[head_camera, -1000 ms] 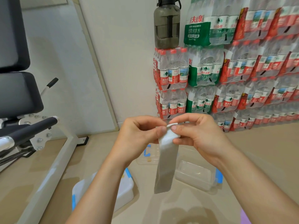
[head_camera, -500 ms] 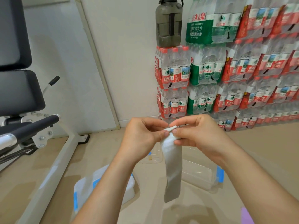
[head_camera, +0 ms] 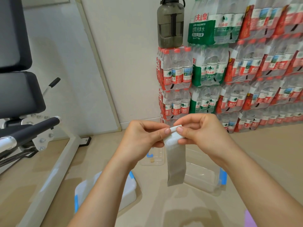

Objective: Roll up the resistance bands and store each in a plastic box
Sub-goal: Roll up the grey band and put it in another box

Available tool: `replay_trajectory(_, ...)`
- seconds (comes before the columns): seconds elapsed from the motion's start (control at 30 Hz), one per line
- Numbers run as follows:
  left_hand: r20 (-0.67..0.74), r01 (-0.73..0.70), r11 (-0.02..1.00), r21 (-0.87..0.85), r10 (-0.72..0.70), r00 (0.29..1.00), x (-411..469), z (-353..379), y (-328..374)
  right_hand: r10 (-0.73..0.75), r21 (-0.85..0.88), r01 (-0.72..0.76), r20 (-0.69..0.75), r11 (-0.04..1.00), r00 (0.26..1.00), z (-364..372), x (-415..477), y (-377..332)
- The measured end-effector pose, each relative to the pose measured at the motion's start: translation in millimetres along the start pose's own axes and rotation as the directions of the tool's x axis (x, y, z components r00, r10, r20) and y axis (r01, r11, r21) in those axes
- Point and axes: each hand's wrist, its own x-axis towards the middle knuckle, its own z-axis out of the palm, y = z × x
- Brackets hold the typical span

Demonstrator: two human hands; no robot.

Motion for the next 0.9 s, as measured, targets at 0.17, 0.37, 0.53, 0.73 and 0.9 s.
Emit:
replay_trajectory(0.17,-0.111,-0.026,0.999,-0.023,0.023,0.994,0.8,3.0,-1.7,0.030,-0.038,-0.029,0.033,0.999,0.999,0.9,-0.5,-1.1)
replay_trajectory(0.37,-0.133,-0.022,1.000,-0.012,0.020,0.991,1.7,4.0,-3.2,0.057,0.027,-0.058,0.047,0.998,0.997,-2.1,1.4,-0.3)
replay_trajectory(0.53,-0.159,0.011,0.999,-0.042,-0.017,0.987,2.5,6.0,-4.4,0.074,0.108,-0.078,0.045,0.991,0.996,-1.9,3.6,1.8)
replay_trajectory(0.73,-0.122,0.005,0.991,-0.136,-0.022,0.992,2.5,10.9,-5.3,0.057,0.113,-0.060,0.023,0.992,0.998,-1.8,2.4,3.6)
replay_trajectory(0.9,0.201,-0.020,0.981,-0.194,0.060,0.978,-1.0,-3.5,-3.5,0.080,0.245,-0.118,0.161,0.962,0.984,-9.2,2.7,2.4)
